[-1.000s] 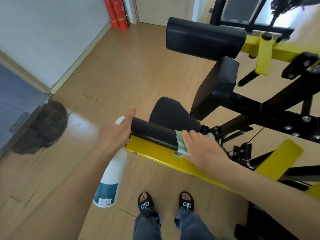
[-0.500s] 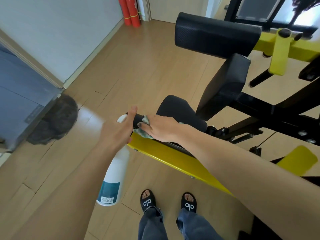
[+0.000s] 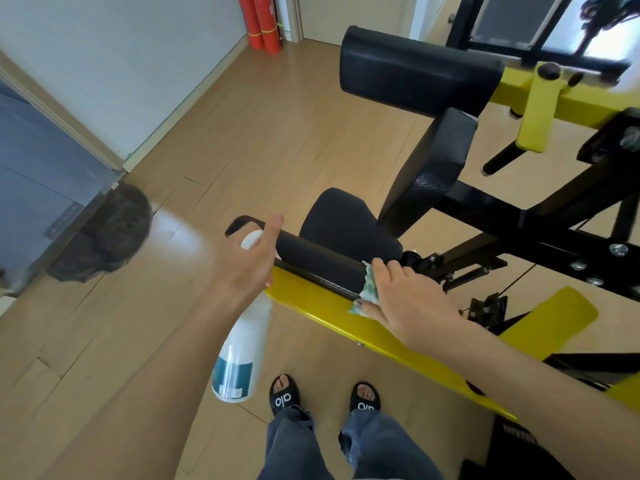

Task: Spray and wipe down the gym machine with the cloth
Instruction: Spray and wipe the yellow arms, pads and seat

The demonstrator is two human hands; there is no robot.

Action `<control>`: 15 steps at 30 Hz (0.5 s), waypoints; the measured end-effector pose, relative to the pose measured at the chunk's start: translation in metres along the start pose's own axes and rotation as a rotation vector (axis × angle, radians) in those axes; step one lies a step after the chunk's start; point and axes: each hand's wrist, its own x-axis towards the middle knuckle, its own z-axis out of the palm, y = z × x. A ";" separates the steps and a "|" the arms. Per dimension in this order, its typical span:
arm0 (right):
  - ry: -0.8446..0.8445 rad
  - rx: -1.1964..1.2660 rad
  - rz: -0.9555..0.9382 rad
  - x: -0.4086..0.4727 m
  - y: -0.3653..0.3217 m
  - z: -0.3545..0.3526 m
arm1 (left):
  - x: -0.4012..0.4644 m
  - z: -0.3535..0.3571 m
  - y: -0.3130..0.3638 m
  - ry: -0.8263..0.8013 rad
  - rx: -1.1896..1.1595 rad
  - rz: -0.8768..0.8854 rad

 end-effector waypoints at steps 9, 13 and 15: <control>-0.433 0.588 0.124 0.067 -0.005 -0.024 | 0.011 0.033 -0.002 -0.234 -0.033 -0.146; -0.085 0.113 0.145 -0.014 -0.003 -0.008 | 0.018 0.035 0.003 -0.250 0.004 -0.197; 0.123 0.345 0.358 -0.046 -0.024 0.000 | 0.020 0.035 0.005 -0.268 0.008 -0.216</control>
